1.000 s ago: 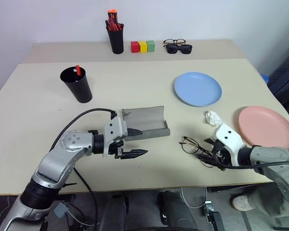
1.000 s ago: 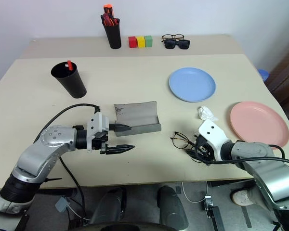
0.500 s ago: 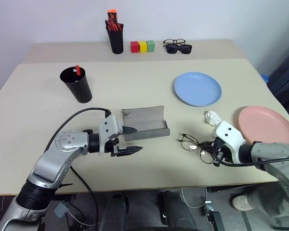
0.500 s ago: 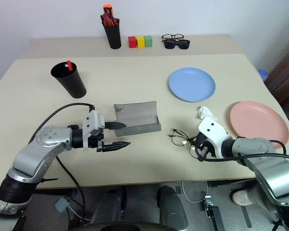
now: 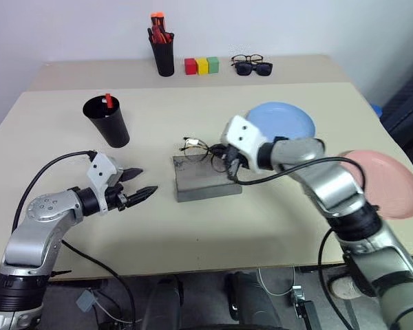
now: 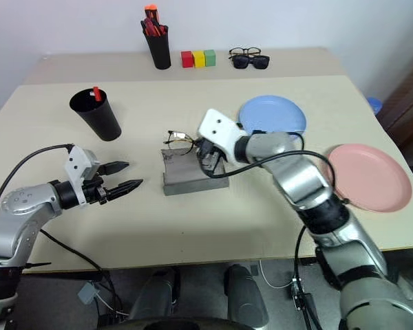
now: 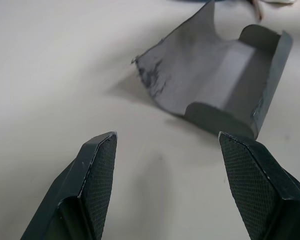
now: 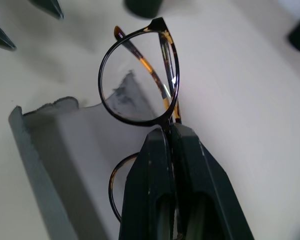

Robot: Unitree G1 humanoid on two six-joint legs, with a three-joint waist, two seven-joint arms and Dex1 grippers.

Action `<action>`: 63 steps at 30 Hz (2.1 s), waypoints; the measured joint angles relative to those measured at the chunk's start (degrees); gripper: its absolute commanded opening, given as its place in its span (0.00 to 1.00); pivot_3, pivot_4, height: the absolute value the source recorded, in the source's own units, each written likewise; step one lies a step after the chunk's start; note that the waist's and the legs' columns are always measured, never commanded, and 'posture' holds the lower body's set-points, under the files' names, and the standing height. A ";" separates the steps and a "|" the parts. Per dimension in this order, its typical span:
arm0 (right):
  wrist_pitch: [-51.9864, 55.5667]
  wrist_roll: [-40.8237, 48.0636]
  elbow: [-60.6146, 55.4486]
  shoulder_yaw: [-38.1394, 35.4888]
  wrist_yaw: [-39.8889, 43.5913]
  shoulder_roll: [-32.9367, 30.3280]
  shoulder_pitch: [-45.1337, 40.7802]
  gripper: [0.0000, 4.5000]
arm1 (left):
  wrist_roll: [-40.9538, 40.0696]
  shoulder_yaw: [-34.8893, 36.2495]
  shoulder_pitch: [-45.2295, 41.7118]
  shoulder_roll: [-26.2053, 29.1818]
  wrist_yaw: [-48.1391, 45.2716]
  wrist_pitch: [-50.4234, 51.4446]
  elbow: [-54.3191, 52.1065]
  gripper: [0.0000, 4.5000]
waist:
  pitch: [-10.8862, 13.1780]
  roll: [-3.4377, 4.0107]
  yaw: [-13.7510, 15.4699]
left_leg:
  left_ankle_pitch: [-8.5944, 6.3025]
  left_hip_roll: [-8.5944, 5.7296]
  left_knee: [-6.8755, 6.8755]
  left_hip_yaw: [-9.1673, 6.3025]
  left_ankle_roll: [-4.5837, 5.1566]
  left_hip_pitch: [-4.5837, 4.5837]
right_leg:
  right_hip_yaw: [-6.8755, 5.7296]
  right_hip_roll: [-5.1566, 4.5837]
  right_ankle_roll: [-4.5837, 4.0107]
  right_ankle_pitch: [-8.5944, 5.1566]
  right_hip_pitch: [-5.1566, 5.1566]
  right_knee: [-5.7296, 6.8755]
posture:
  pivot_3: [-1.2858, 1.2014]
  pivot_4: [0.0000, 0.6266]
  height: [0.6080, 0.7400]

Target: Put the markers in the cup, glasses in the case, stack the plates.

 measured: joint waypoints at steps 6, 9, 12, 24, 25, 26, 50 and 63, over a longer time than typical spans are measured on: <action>-4.06 -3.97 1.47 1.88 4.23 -2.35 2.99 0.01 | -1.22 0.96 2.36 -0.55 2.30 1.32 -4.28 0.74 | 0.00 0.01 0.49 | 0.00 0.01 0.00 0.00 0.00 0.04 | 0.00 0.03 -0.01 0.00 0.00 0.03 | 0.52 0.24 1.00; -4.03 -4.38 0.78 1.84 5.70 -2.62 3.96 0.07 | -1.28 0.95 2.48 -0.60 3.08 1.59 -4.70 0.74 | 0.00 0.01 0.38 | 0.00 0.03 -0.01 0.00 0.00 0.07 | 0.01 0.06 -0.01 0.00 0.00 0.03 | 0.52 0.24 1.00; -3.56 -4.37 0.25 1.73 6.51 -2.32 4.37 0.31 | -1.30 0.80 1.79 -0.63 3.50 1.79 -4.73 0.74 | 0.00 0.01 0.41 | 0.00 0.03 0.00 0.00 0.00 0.07 | 0.01 0.06 -0.01 0.00 0.00 0.04 | 0.52 0.24 1.00; -2.89 -2.11 -8.50 -9.96 5.50 -4.39 10.00 1.00 | 3.90 -9.89 -23.77 -9.39 9.21 6.62 12.21 0.23 | -0.01 -0.04 2.31 | -0.04 -0.03 0.20 -0.09 0.05 0.03 | -0.11 0.03 0.06 0.03 0.27 -0.13 | 0.52 0.24 1.00; -3.00 -1.36 -10.31 -11.54 5.80 -5.25 11.77 1.00 | 4.81 -11.23 -26.82 -10.45 9.66 6.86 14.77 0.23 | -0.01 -0.03 2.14 | -0.11 -0.04 0.25 -0.05 0.18 0.03 | -0.08 0.02 0.08 0.04 0.29 -0.14 | 0.52 0.24 1.00; -2.97 -0.60 -12.09 -13.26 6.09 -6.24 14.12 1.00 | 5.34 -12.03 -30.03 -11.85 9.75 7.69 18.05 0.23 | -0.01 -0.03 2.06 | -0.20 -0.04 0.32 -0.03 0.32 0.03 | -0.08 0.02 0.09 0.03 0.30 -0.13 | 0.52 0.24 1.00; -0.01 2.82 -22.57 -25.06 -0.22 -10.23 31.58 1.00 | 8.62 -19.82 -42.55 -14.89 -11.94 11.49 38.56 0.23 | 0.01 0.02 -0.78 | -0.29 -0.01 0.39 -0.07 0.49 0.11 | -0.01 0.11 0.09 0.01 0.29 0.02 | 0.52 0.24 1.00; -2.13 -5.74 -2.44 -19.64 -4.90 -9.95 18.48 1.00 | 8.15 -20.37 -24.90 -7.56 -14.04 5.80 15.05 0.23 | 0.02 0.04 -0.34 | -0.29 -0.02 0.41 -0.01 0.49 0.13 | 0.01 0.05 0.07 0.01 0.32 0.00 | 0.52 0.24 1.00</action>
